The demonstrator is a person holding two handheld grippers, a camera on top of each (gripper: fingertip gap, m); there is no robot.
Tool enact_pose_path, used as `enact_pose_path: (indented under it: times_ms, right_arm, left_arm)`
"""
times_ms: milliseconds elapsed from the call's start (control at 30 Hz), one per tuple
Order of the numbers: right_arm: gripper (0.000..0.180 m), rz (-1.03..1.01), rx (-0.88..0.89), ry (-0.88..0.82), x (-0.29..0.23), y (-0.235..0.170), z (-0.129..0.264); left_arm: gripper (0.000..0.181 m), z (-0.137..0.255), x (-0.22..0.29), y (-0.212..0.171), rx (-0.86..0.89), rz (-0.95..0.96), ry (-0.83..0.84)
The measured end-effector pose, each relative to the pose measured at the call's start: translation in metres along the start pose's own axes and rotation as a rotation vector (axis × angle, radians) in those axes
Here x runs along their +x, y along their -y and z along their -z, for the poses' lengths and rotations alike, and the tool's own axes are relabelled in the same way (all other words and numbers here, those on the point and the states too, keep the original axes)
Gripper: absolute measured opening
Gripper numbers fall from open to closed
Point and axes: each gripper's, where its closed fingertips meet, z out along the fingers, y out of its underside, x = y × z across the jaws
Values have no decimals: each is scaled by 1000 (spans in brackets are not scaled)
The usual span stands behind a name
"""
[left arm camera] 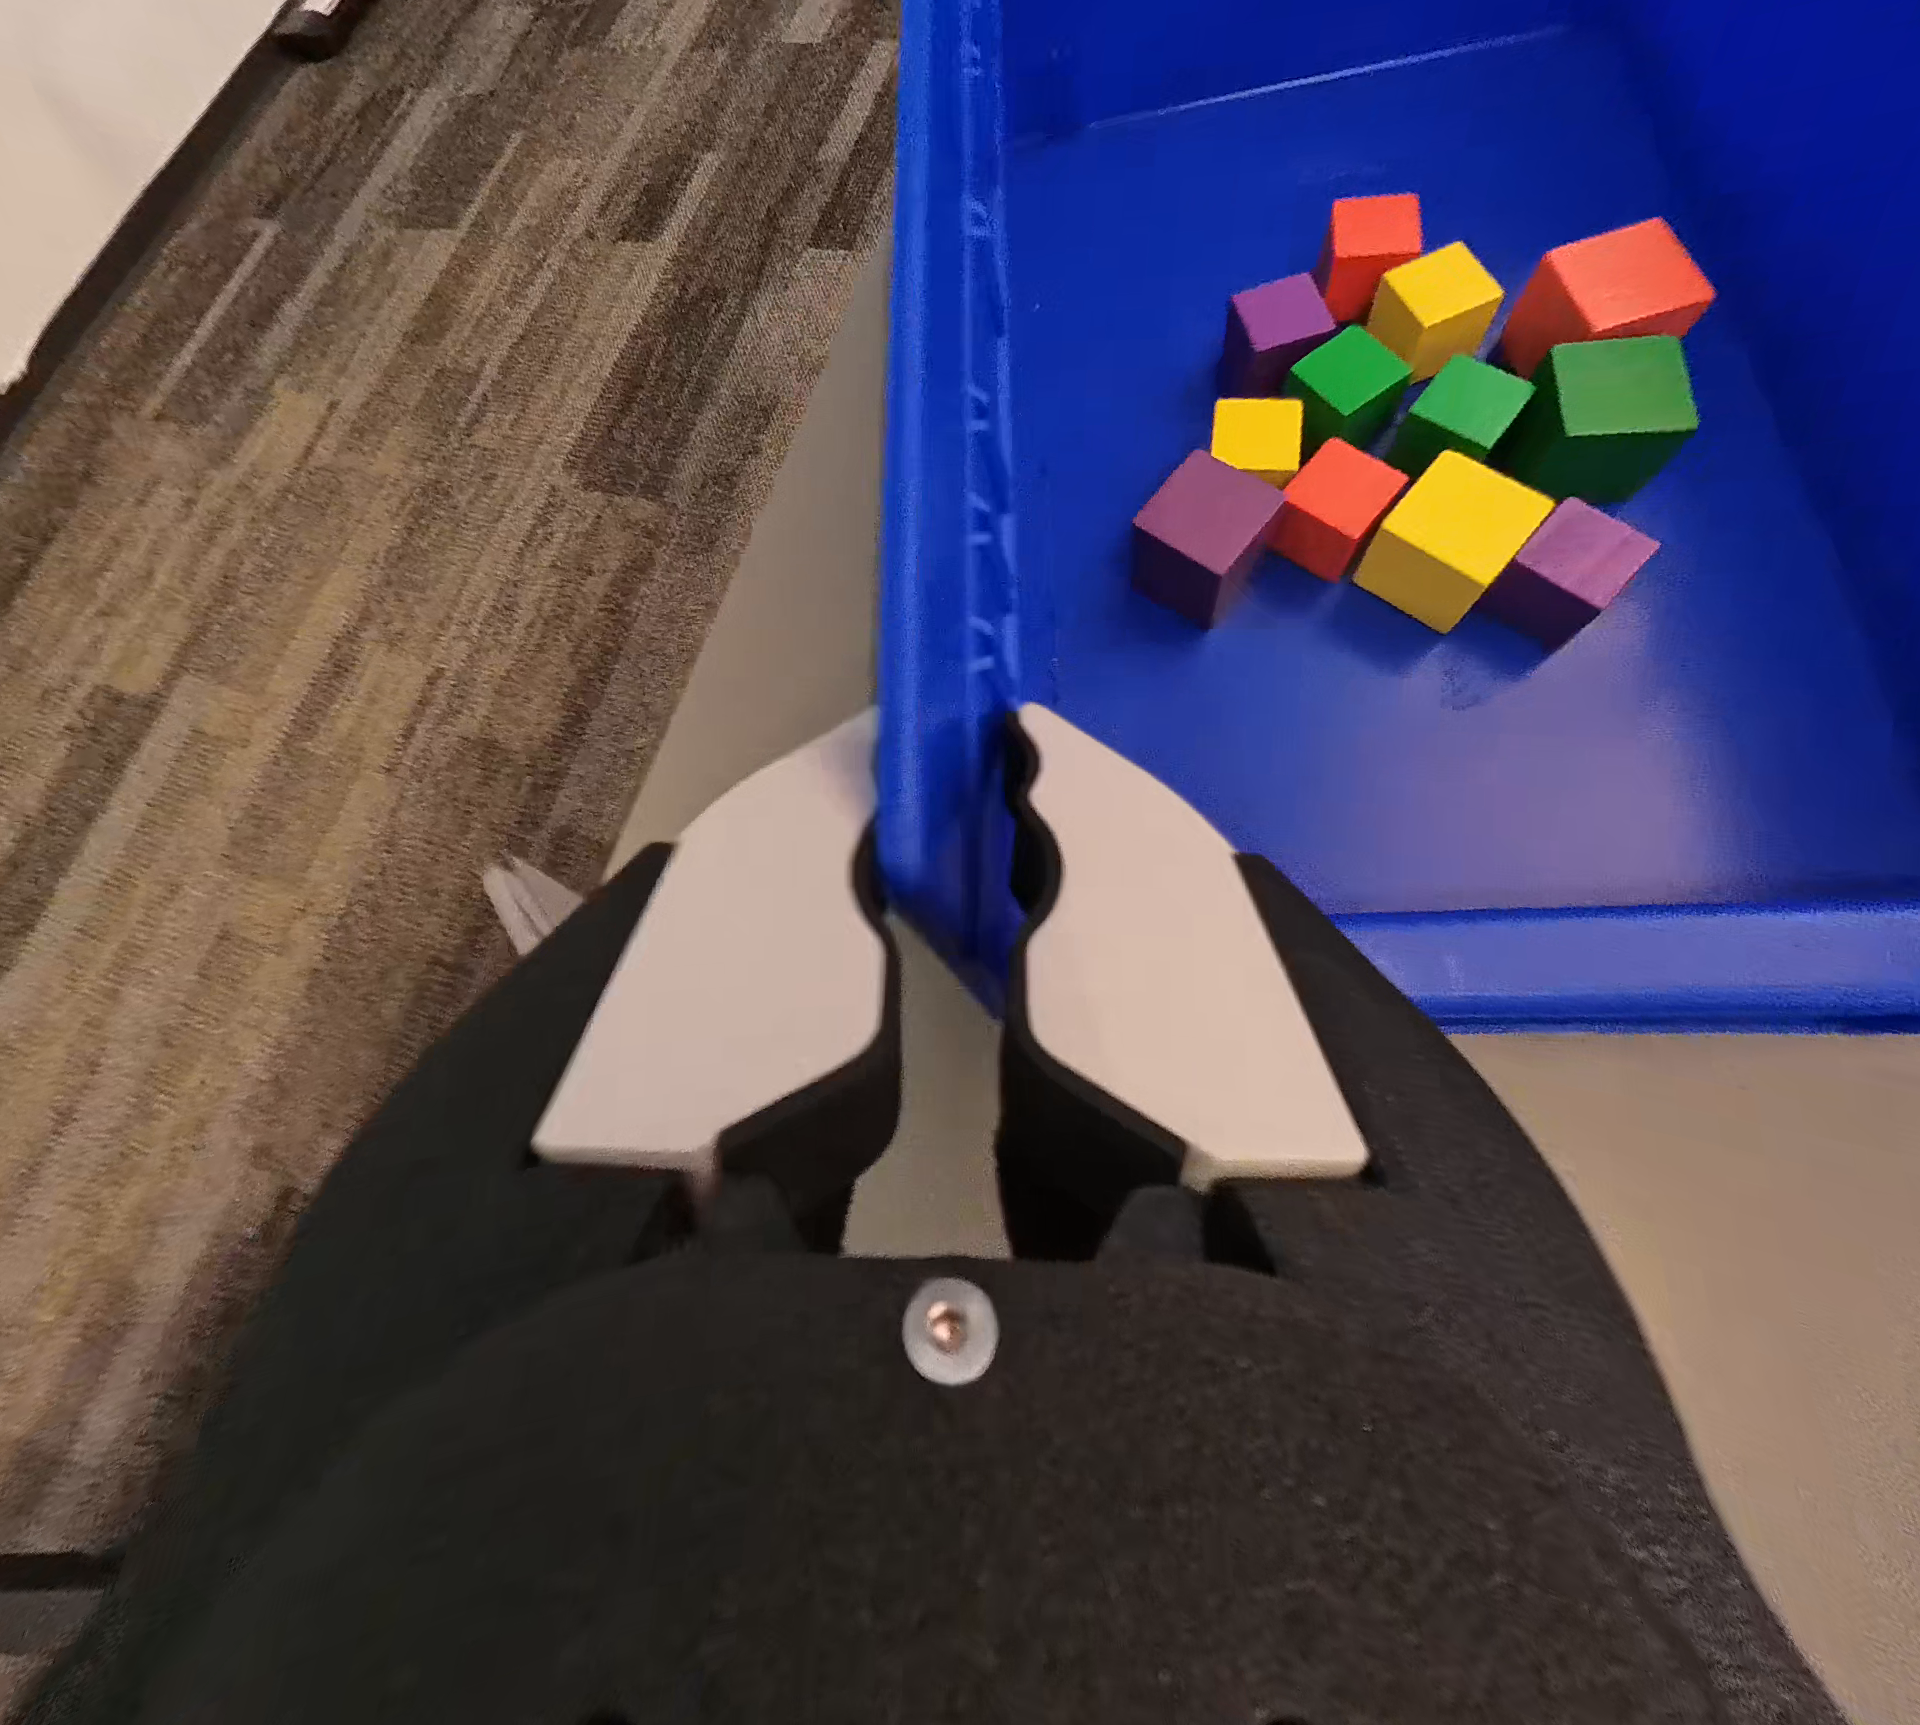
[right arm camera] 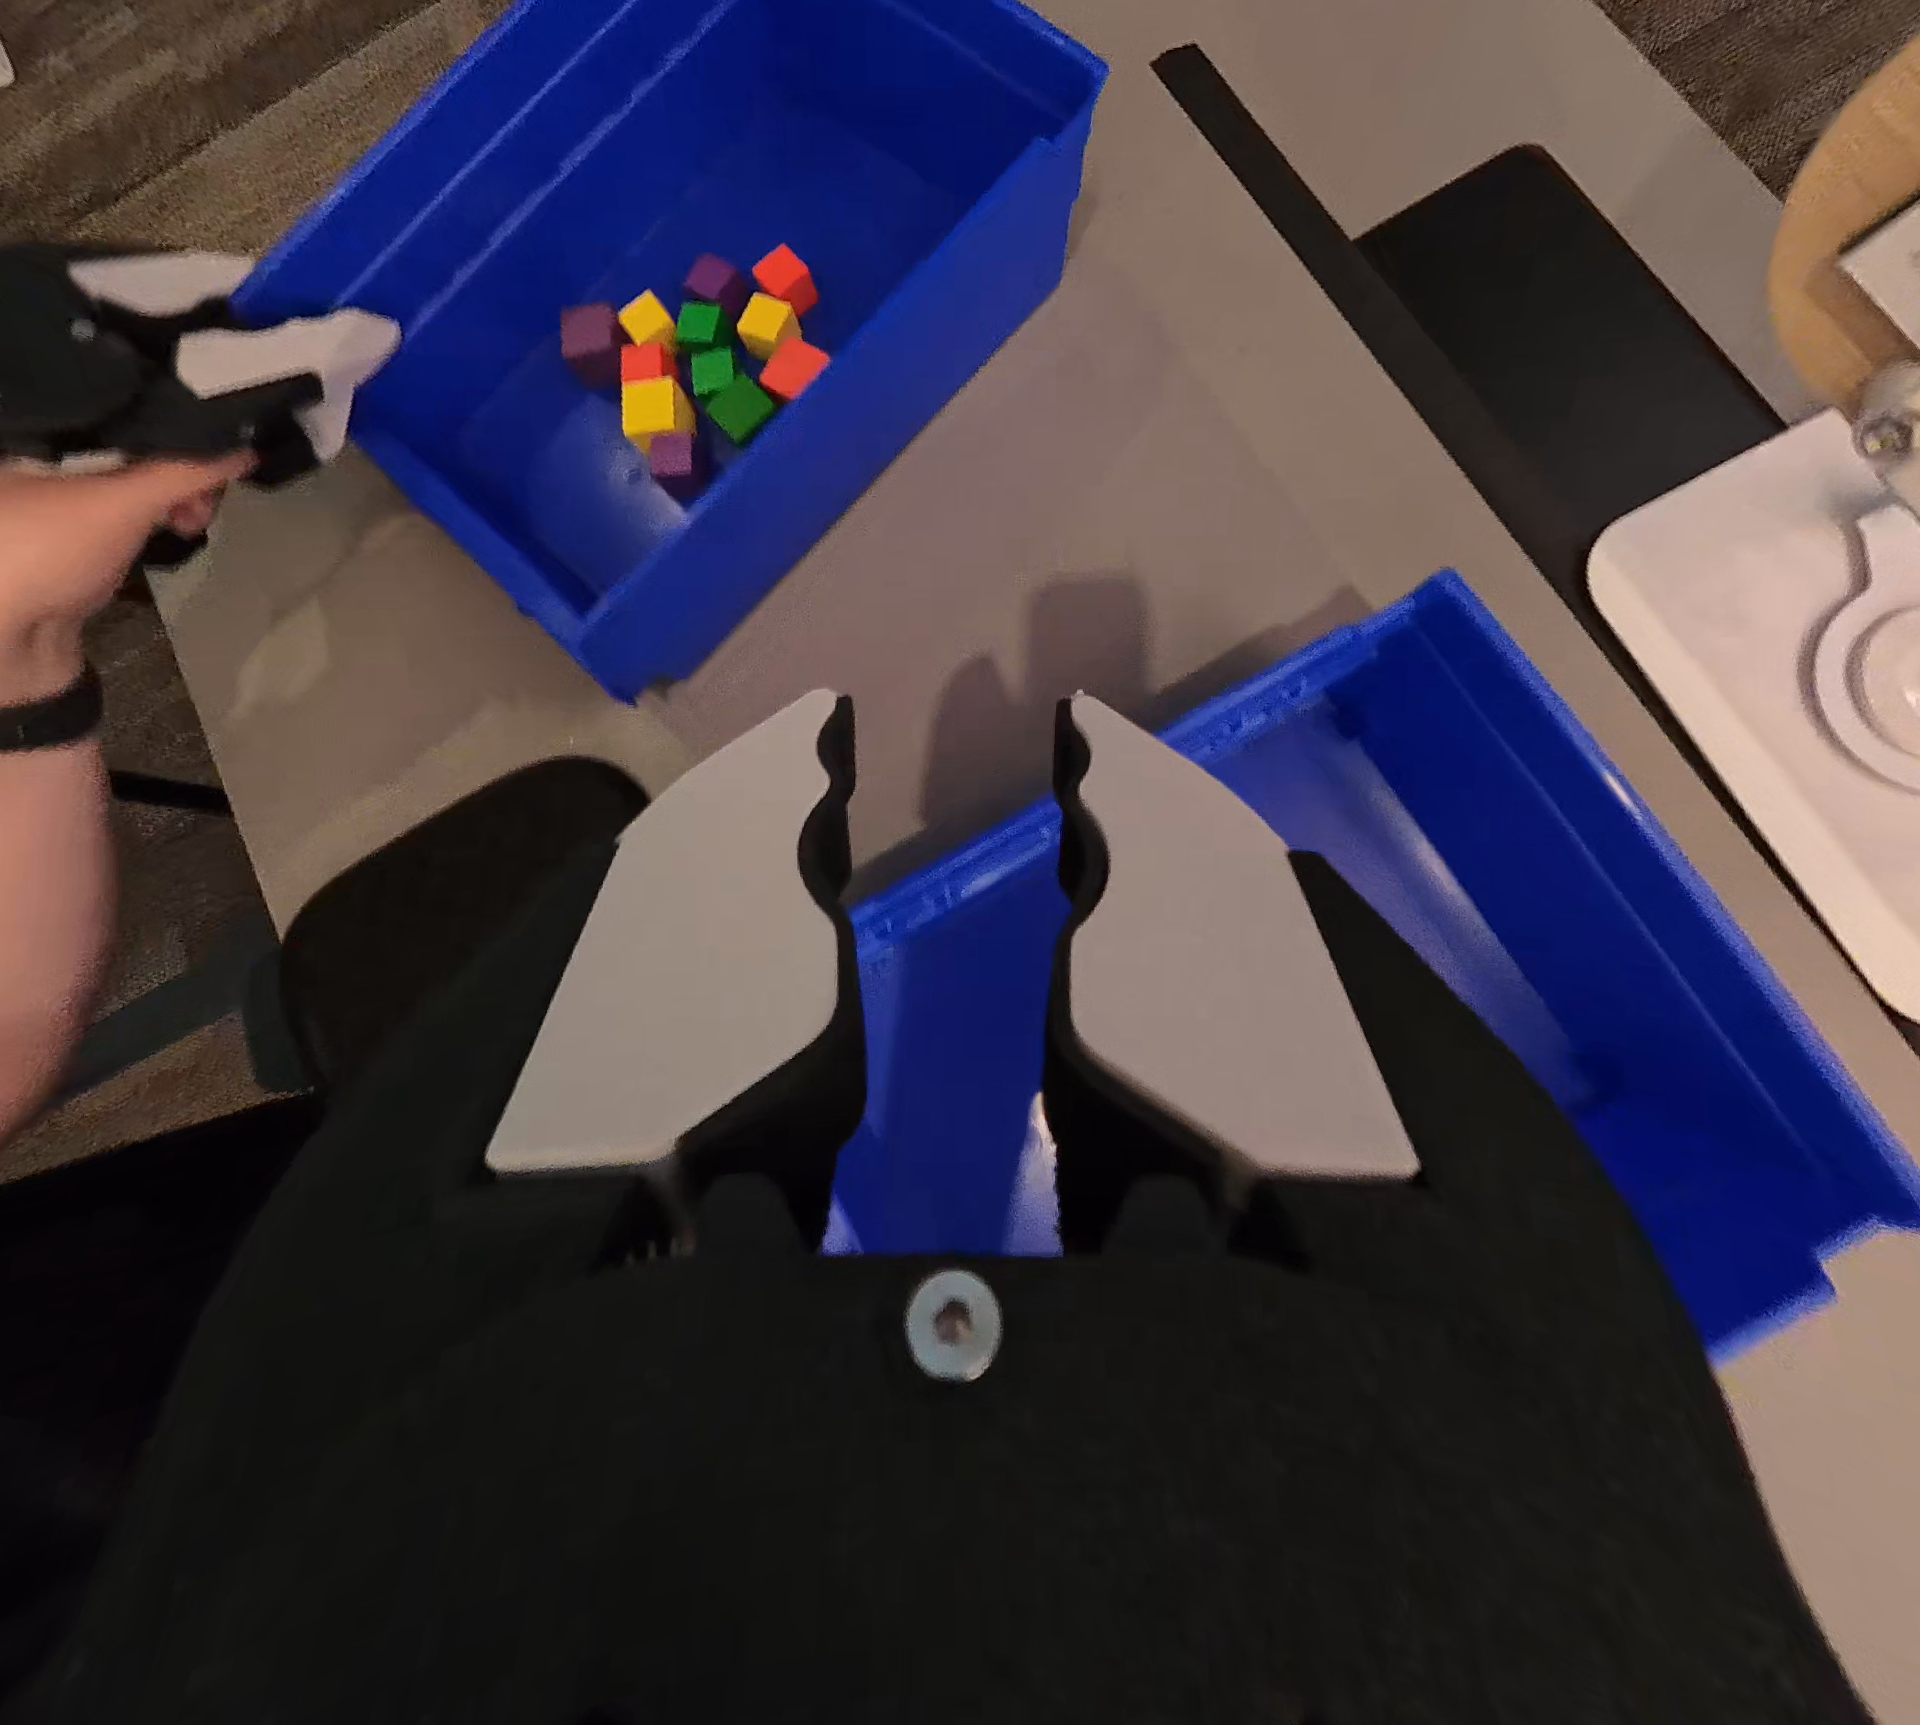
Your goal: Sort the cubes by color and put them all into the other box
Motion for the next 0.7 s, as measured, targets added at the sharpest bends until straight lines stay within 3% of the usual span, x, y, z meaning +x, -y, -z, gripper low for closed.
enact_pose_path:
  times_ms: [100,400,700]
  right_arm:
    - [35,12,-11,-3,5,-22,16]
    - [35,22,-79,-9,16,-70,40]
    - [35,23,-150,-49,30,-97,35]
  left_arm:
    - [18,-13,-14,6,-23,-50,-21]
    - [4,-47,-44,21,-85,-24,-335]
    - [4,-46,-56,17,-80,-63,-335]
